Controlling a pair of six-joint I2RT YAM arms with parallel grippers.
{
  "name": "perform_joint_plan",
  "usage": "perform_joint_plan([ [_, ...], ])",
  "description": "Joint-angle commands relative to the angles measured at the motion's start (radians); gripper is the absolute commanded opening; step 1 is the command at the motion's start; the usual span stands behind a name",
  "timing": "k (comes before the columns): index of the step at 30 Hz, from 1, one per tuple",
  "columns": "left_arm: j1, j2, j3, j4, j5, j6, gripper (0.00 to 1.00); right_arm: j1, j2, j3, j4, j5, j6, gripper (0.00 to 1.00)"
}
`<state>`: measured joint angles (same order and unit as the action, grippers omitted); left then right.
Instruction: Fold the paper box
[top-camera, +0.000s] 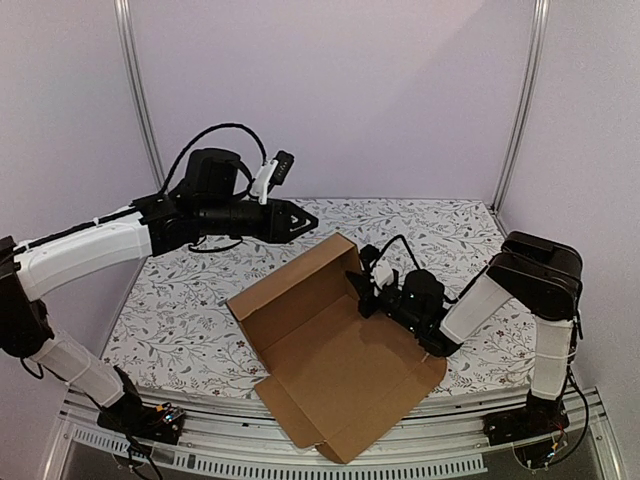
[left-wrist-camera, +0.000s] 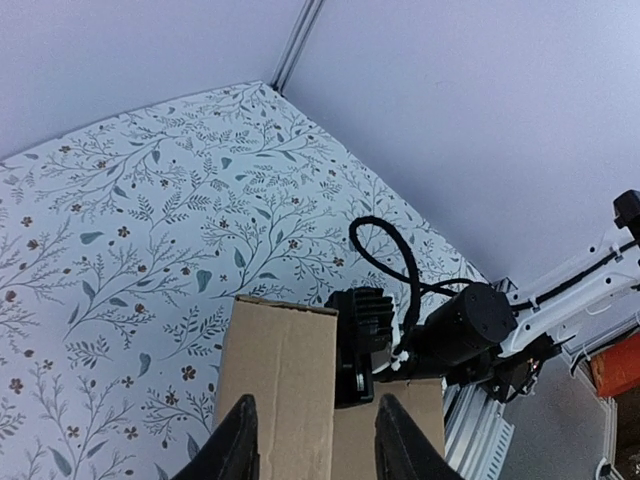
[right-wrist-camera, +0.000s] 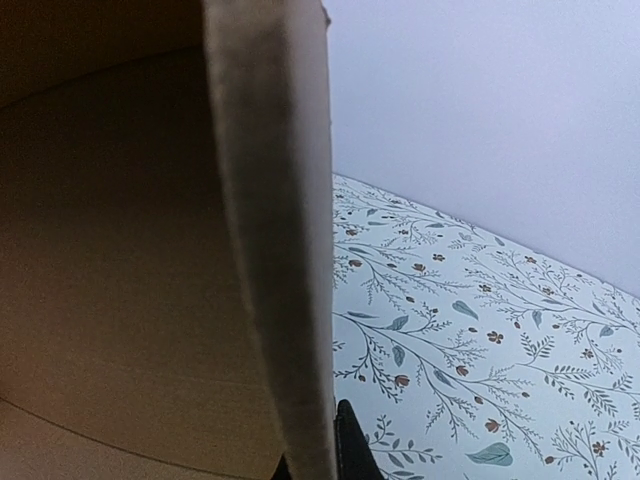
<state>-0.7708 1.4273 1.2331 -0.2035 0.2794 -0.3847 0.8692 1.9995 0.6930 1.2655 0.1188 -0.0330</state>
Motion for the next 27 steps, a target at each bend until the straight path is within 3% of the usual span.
perform_joint_plan([
  [1,0.016,0.103,0.062,0.048,0.096,-0.035,0.36,-0.007,0.041,-0.003,0.138,-0.024,-0.006,0.00],
  [17,-0.003,0.408,0.243,0.055,0.140,-0.061,0.10,-0.007,0.098,0.007,0.139,0.000,0.028,0.00],
  [19,-0.018,0.430,0.256,0.037,0.127,-0.049,0.03,-0.007,0.105,0.006,0.140,0.009,0.028,0.00],
  [27,-0.067,0.492,0.277,-0.007,0.064,-0.038,0.00,-0.006,0.128,-0.005,0.140,0.032,0.086,0.07],
])
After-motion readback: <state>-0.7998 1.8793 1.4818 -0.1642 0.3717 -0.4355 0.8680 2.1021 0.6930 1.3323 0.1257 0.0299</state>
